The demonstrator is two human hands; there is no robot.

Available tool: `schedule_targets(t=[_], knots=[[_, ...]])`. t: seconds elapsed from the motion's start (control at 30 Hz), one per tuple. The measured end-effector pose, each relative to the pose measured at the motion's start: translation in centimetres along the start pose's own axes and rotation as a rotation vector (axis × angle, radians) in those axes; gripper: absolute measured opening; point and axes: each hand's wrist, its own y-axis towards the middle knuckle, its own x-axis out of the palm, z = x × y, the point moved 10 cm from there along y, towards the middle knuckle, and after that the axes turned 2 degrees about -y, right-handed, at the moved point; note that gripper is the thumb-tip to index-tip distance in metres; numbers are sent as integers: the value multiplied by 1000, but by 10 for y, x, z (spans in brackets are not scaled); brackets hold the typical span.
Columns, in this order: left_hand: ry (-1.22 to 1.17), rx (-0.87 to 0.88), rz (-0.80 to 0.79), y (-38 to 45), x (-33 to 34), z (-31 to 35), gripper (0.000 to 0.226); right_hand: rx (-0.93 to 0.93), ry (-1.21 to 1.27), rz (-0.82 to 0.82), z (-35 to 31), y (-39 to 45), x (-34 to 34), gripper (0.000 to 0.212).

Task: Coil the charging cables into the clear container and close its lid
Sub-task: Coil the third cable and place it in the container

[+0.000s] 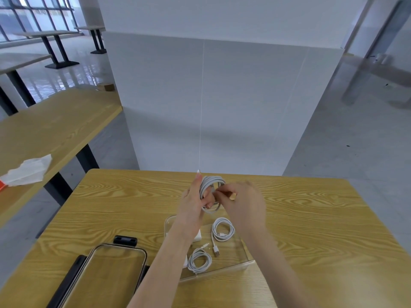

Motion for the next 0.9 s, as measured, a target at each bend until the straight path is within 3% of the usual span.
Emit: schedule_targets(t=[0.07,0.13,0.23,0.33,0.4,0.5,0.63,0.77,0.9], knots=[[-79,-15,10,1,-2,0,51,-63,-37,163,-6,-4,-10,19],[-138,-50,19,3,-5,-2,48,-15,107,169,2,-3,-10,40],[-202,-83,-4,4,-5,-1,58,154,377,-171,15,2,17,53],[-246,-117,-75,2,4,0,61,195,625,-386,11,-4,37,32],[-255,-131,-87,0,6,-3,60,157,705,-380,7,-4,38,19],[-256,-138,-85,0,4,-8,59,156,825,-392,9,-5,42,17],[-187,-138,-41,2,1,-15,54,335,944,-323,32,-4,51,22],[24,-99,-5,2,0,-18,50,387,865,-262,47,-2,56,21],[327,38,26,-2,7,-8,58,343,606,-166,53,4,45,18]])
